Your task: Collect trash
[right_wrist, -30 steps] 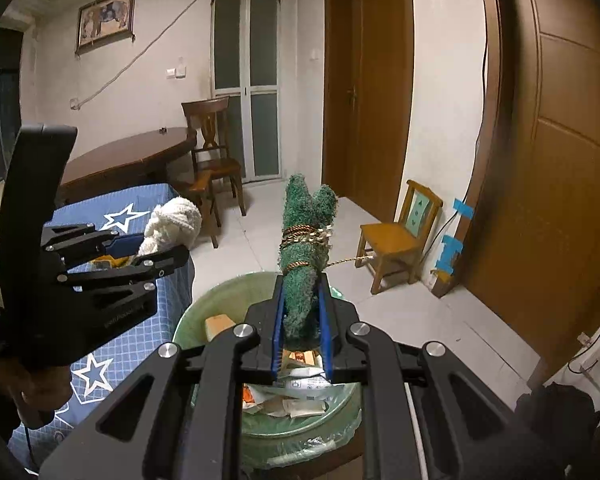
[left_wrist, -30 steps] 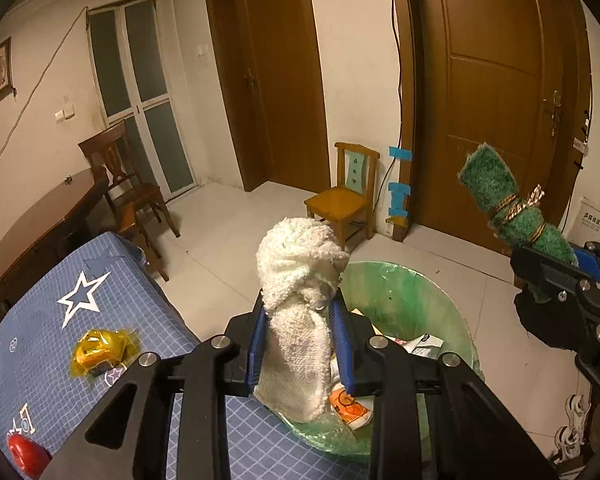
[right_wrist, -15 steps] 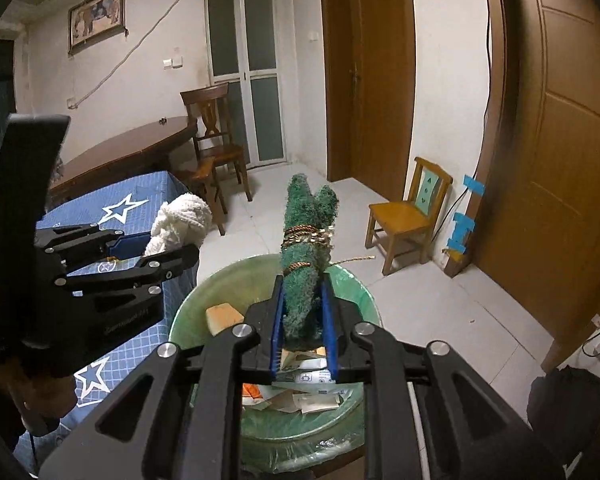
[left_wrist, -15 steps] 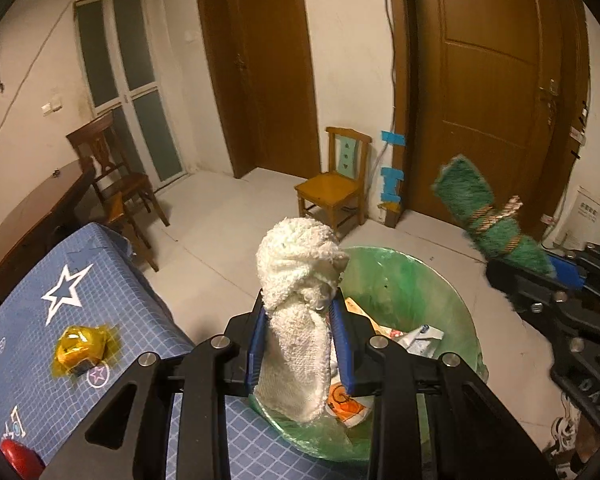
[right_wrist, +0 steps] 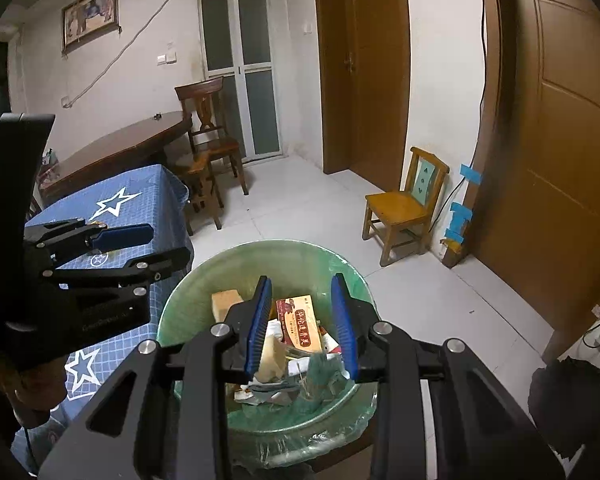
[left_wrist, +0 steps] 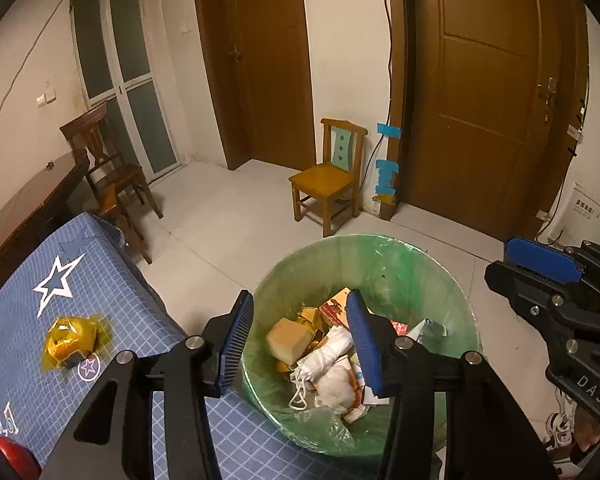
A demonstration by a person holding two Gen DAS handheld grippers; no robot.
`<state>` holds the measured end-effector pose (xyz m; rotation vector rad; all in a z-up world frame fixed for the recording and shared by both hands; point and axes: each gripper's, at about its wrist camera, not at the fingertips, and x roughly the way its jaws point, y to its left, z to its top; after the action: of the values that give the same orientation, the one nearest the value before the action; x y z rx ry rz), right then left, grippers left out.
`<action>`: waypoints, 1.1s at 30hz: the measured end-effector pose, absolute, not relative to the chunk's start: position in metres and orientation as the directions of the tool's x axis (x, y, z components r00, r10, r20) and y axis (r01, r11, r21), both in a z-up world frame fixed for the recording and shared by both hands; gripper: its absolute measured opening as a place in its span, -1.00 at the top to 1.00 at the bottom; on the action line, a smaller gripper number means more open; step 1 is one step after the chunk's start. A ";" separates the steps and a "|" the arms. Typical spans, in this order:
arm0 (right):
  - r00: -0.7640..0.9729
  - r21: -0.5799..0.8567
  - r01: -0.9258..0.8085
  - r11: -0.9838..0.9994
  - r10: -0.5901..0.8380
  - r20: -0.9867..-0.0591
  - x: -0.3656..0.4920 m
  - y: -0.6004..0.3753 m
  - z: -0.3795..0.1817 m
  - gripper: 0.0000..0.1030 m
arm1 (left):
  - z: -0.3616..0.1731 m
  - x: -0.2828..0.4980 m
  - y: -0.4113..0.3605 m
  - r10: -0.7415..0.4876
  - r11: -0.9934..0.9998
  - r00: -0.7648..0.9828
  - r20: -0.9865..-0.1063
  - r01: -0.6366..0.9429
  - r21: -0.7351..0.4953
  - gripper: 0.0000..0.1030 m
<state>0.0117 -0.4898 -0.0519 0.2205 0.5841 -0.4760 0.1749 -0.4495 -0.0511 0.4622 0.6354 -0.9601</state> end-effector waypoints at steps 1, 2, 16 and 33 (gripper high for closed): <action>0.730 0.065 0.492 0.868 -0.370 -0.574 0.010 -0.490 -0.052 0.43 | -0.051 0.173 -0.448 -0.606 0.499 0.419 -0.676 0.862 0.087 0.03; 0.730 0.059 0.494 0.867 -0.377 -0.570 0.007 -0.487 -0.051 0.43 | -0.050 0.172 -0.447 -0.608 0.497 0.418 -0.674 0.863 0.087 0.03; 0.750 0.147 0.600 0.786 -0.489 -0.445 -0.075 -0.468 -0.029 -0.42 | -0.020 0.098 -0.382 -0.732 0.485 0.482 -0.481 0.865 0.128 -0.83; 0.689 0.115 0.684 0.720 -0.585 -0.428 -0.111 -0.453 -0.033 -0.88 | -0.013 0.052 -0.344 -0.745 0.435 0.406 -0.529 0.897 0.077 -0.88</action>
<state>-0.1107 -0.4527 -0.0325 0.2764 0.3797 -0.7201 0.0524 -0.3442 -0.0135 0.3787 0.4562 -1.0667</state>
